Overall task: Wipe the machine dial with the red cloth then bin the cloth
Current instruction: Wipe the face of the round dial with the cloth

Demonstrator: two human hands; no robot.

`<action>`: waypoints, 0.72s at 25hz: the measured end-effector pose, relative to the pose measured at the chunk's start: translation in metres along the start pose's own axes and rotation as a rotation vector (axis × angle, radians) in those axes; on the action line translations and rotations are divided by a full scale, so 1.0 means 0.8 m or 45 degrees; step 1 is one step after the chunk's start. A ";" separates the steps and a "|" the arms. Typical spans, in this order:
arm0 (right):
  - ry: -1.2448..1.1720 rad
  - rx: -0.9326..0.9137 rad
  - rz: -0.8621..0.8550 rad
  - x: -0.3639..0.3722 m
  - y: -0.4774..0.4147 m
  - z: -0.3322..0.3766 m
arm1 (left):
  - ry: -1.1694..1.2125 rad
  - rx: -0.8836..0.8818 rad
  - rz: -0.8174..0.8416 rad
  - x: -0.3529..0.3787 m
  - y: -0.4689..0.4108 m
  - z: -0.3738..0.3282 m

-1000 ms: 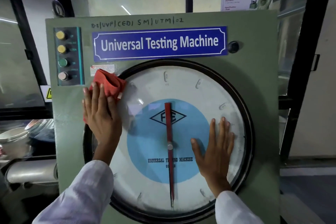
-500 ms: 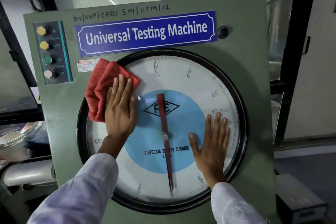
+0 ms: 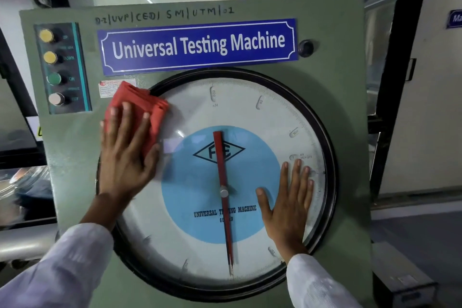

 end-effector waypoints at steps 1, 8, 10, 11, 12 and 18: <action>0.002 -0.001 -0.005 0.001 0.001 0.000 | 0.029 0.044 -0.019 0.009 -0.008 -0.023; -0.004 -0.030 -0.062 -0.003 0.002 0.001 | 0.163 0.160 -0.026 0.048 -0.112 -0.203; -0.020 -0.031 -0.059 -0.004 0.001 0.002 | 0.120 0.277 0.044 0.065 -0.126 -0.261; -0.030 -0.032 -0.059 -0.004 0.000 0.003 | 0.104 0.348 0.081 0.075 -0.127 -0.284; -0.041 -0.032 -0.064 -0.004 0.000 0.003 | 0.089 0.430 0.118 0.085 -0.125 -0.302; -0.064 0.004 -0.063 -0.002 0.000 0.006 | -0.019 0.767 0.183 0.087 -0.110 -0.305</action>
Point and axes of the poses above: each hand's wrist, its own y-axis away from the middle knuckle, its own x-axis out of the palm, z = x × y, the point moved 10 cm from there along -y, towards the middle knuckle, and after that the axes turned 15 degrees about z, right-handed, at the moved point
